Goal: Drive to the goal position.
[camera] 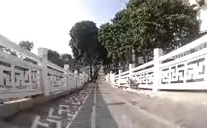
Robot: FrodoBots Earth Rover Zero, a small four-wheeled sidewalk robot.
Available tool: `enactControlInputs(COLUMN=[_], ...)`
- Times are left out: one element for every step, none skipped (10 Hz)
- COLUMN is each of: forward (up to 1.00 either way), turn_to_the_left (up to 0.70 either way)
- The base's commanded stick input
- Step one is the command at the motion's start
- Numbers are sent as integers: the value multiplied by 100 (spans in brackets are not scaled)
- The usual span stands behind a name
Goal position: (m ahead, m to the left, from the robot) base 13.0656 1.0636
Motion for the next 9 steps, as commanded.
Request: enactControlInputs(forward=[70,70,70,70,70,70,70,70,70], turn_to_the_left=[0,0,0,0,0,0,0,0,0])
